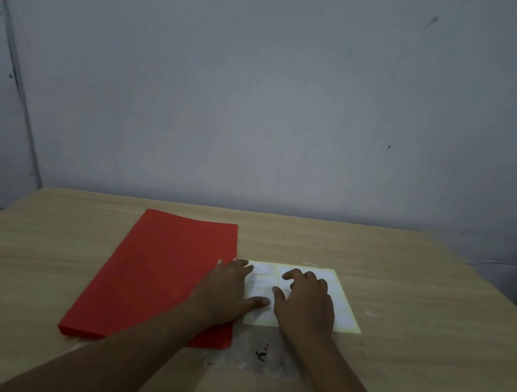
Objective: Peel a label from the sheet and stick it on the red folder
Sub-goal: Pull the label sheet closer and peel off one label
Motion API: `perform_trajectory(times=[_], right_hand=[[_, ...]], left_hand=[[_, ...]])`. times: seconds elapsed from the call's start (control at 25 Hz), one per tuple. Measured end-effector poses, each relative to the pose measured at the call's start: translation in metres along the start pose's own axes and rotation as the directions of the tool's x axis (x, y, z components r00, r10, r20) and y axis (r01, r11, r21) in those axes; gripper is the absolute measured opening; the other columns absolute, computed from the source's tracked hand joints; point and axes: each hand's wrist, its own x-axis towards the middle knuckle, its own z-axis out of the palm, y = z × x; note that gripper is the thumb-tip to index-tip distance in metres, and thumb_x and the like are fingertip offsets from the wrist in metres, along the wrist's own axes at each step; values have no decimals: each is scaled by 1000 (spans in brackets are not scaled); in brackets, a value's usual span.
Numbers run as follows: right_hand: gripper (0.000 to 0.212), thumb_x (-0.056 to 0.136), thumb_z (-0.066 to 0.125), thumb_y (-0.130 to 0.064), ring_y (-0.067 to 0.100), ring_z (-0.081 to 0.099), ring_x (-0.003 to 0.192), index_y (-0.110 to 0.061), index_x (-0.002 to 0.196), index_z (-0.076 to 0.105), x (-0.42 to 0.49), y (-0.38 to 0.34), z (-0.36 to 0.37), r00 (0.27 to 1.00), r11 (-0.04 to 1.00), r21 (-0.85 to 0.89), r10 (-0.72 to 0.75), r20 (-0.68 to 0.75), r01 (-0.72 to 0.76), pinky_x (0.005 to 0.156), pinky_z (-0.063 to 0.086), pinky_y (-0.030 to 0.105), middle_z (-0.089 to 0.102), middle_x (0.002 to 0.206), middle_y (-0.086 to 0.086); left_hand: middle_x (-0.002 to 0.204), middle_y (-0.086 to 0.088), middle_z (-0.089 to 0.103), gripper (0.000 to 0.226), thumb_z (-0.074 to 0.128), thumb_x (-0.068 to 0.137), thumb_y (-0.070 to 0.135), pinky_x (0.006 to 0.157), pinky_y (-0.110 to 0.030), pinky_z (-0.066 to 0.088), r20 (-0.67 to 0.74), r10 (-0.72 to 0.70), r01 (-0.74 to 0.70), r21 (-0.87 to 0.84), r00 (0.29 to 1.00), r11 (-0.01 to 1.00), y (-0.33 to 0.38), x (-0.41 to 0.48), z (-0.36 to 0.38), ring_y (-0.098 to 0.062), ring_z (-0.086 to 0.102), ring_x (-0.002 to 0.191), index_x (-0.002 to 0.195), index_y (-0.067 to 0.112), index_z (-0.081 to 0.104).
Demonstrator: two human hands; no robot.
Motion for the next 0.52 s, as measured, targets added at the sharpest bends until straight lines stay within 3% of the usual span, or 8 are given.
perform_trajectory(times=[0.2,0.52], right_hand=[[39,90,60,-51,22,48,121,-35,125,59,14,-7,13,986,987,5,158,56,-159,93,42,42,59,124,-7],[26,87,62,-57,25,50,115,-41,107,65,18,-19,21,943,943,-47,332,29,-331,86,35,43,56,117,-6]], left_hand=[[164,-6,23,97,48,81,78,123,-40,8,83,-3,1,20,997,1000,-8,1,6,-20,18,152,154,15,31],[163,-4,25,96,44,81,81,124,-40,9,43,13,-13,-13,999,1000,-14,1,15,-18,19,151,152,17,34]])
